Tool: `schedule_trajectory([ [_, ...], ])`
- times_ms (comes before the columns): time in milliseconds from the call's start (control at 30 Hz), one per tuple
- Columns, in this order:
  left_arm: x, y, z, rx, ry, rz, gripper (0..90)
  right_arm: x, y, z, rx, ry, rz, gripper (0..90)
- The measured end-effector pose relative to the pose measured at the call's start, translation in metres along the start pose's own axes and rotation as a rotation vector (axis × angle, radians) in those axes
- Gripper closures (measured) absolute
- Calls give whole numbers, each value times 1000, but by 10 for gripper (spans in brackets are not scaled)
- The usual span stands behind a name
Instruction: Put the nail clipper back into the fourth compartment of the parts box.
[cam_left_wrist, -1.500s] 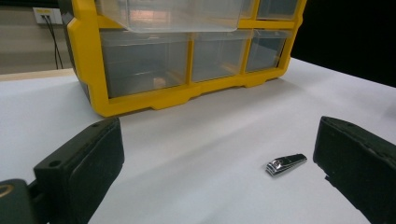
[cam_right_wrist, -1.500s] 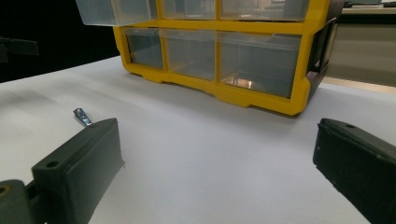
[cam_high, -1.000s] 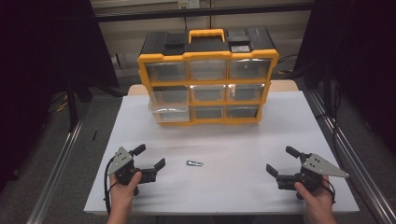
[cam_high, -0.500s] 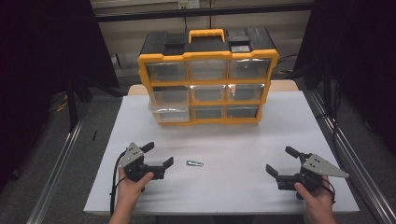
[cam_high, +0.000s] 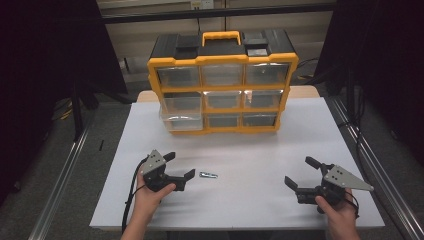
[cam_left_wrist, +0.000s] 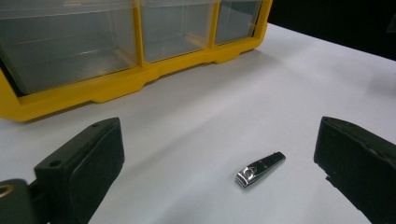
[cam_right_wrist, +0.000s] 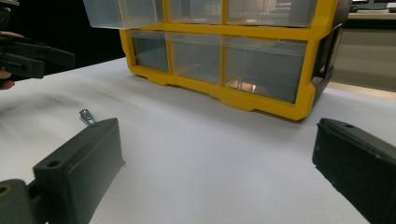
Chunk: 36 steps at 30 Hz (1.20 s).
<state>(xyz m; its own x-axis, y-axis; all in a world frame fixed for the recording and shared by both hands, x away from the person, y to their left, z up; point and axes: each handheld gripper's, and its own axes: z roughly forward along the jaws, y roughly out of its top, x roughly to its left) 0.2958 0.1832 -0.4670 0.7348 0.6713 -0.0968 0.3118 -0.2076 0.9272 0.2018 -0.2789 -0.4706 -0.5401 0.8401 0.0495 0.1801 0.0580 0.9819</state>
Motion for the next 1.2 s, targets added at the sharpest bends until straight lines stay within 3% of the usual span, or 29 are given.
schedule_trajectory([
  [167, -4, 3, 4, 11, -34, 35, 17, 1, 0, 0, -1, 1, -5, 12],
  [267, -8, 6, 8, 38, -32, 54, 17, 1, 0, 0, -2, 1, -8, 12],
  [333, -9, 7, 14, 63, -62, 74, 27, 1, 0, 0, -3, 1, -6, 11],
  [400, -10, 7, 17, 74, -64, 85, 29, 1, 0, 0, -3, 1, -10, 12],
  [433, -12, 7, 21, 107, -67, 101, 37, 2, 0, 0, -2, 1, -7, 12],
  [567, -14, 9, 26, 139, -82, 109, 59, 1, 0, 0, -4, 2, -6, 12],
  [600, -14, 9, 28, 130, -106, 103, 68, 1, 0, 0, -3, 1, -6, 12],
  [667, -16, 11, 32, 174, -99, 103, 79, 1, 0, -1, -5, 0, -6, 12],
  [700, -16, 11, 32, 174, -99, 103, 96, 1, 0, -1, -7, 0, -6, 12],
  [733, -16, 12, 35, 210, -115, 115, 126, 1, 0, -1, -6, 1, -4, 12],
  [900, -17, 13, 41, 234, -142, 104, 226, 0, 0, -2, -6, -3, -5, 13],
  [933, -16, 14, 42, 251, -144, 118, 245, 0, 0, -1, -6, -1, -4, 14],
  [1067, -12, 14, 46, 280, -170, 97, 327, 1, 0, -1, -5, 2, -6, 15],
  [1200, -11, 13, 46, 277, -168, 111, 372, 0, 0, -1, -5, 4, -5, 15],
])
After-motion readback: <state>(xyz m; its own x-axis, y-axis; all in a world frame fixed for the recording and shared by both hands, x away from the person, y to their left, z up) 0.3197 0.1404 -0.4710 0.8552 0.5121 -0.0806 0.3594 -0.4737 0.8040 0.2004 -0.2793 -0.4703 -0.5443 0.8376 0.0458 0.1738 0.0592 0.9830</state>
